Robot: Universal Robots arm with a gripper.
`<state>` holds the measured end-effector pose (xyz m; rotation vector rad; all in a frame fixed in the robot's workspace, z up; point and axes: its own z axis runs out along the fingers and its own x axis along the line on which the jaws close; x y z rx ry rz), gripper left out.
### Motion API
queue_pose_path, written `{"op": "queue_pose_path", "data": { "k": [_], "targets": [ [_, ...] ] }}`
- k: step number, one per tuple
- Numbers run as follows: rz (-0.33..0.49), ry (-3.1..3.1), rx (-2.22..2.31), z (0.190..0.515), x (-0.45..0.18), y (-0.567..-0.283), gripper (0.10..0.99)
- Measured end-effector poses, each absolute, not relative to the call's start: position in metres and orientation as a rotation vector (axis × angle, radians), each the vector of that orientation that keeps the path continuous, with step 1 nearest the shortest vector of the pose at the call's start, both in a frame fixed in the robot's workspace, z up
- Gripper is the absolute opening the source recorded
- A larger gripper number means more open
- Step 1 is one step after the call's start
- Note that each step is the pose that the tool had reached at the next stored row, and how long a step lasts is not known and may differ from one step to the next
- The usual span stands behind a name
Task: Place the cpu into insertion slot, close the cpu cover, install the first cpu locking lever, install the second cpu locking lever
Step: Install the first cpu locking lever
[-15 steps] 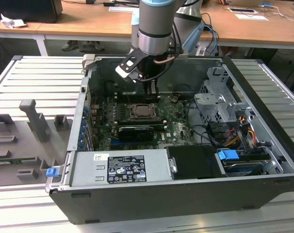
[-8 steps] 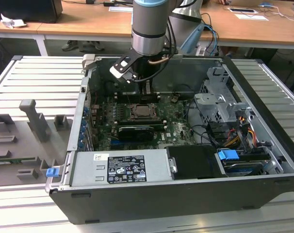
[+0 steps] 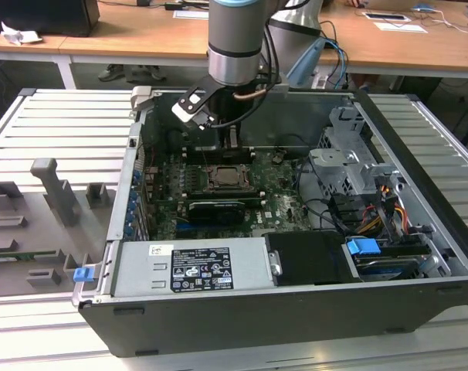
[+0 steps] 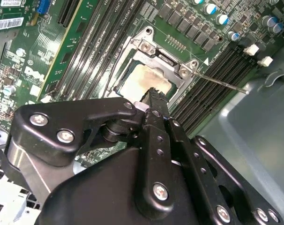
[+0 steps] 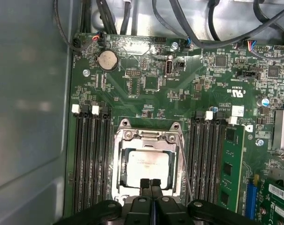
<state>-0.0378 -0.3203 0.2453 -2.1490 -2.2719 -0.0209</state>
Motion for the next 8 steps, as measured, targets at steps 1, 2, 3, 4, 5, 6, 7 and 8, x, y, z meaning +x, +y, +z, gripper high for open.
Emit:
{"op": "queue_pose_path", "data": {
  "k": [1,2,3,4,5,6,7,8],
  "targets": [
    [-0.021,-2.272,-2.149,0.249,-0.038,-0.32,0.106],
    [-0.021,-2.272,-2.149,0.255,-0.038,-0.32,0.106],
    [-0.021,-2.272,-2.149,0.261,-0.038,-0.32,0.106],
    [-0.021,-2.272,-2.149,0.264,-0.038,-0.32,0.106],
    [-0.021,-2.272,-2.149,0.266,-0.038,-0.32,0.106],
    [-0.021,-2.272,-2.149,0.269,-0.038,-0.32,0.106],
    [-0.021,-2.272,-2.149,0.272,-0.038,-0.32,0.106],
    [-0.021,-2.272,-2.149,0.273,-0.038,-0.32,0.106]
  ]
}}
